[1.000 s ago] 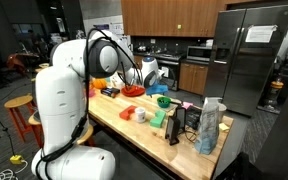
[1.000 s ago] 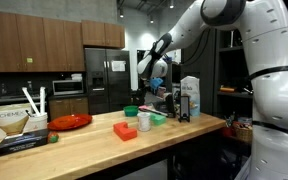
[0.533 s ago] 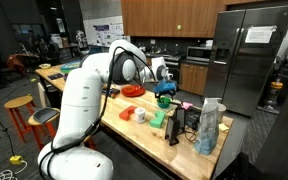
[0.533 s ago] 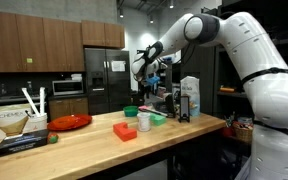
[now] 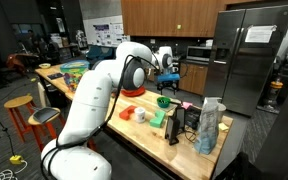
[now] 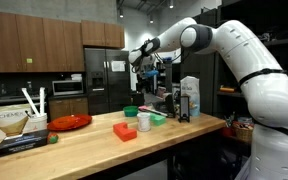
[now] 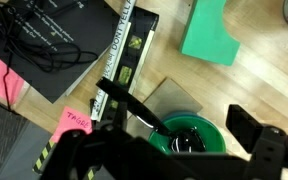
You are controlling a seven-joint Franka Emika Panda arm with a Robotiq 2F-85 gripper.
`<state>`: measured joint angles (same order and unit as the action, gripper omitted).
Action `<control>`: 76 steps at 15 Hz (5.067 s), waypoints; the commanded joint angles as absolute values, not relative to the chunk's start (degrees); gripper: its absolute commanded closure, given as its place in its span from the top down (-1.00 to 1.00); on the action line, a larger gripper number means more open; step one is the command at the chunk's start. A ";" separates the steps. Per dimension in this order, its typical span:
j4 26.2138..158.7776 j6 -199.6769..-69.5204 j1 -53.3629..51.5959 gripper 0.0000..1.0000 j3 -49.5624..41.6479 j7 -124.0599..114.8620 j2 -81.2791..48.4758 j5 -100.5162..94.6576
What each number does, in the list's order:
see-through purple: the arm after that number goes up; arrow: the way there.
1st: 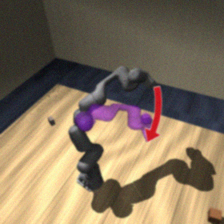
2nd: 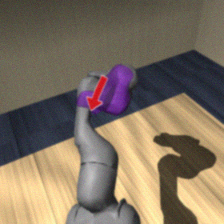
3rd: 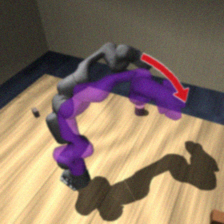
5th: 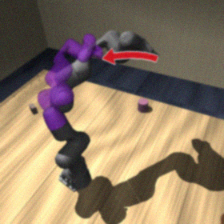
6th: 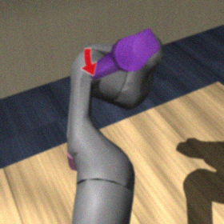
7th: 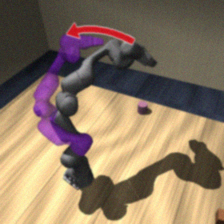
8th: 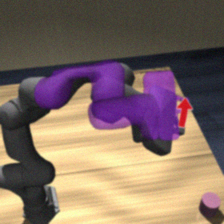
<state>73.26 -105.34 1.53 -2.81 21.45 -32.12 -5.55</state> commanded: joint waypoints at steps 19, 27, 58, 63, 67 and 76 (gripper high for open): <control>128.72 -117.51 8.90 1.00 -3.92 32.82 2.13 7.29; 156.49 -132.27 7.68 1.00 -11.82 53.37 22.94 17.44; 148.36 -157.91 -2.51 1.00 -2.82 39.47 4.38 11.43; 151.58 -166.67 0.93 1.00 -4.18 34.29 3.56 -1.47; 152.32 -170.78 3.52 1.00 -5.00 30.30 3.66 -9.34; 152.32 -169.35 -1.10 1.00 -4.23 32.77 2.54 11.26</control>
<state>152.27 -170.07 0.98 -4.49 30.39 2.61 3.41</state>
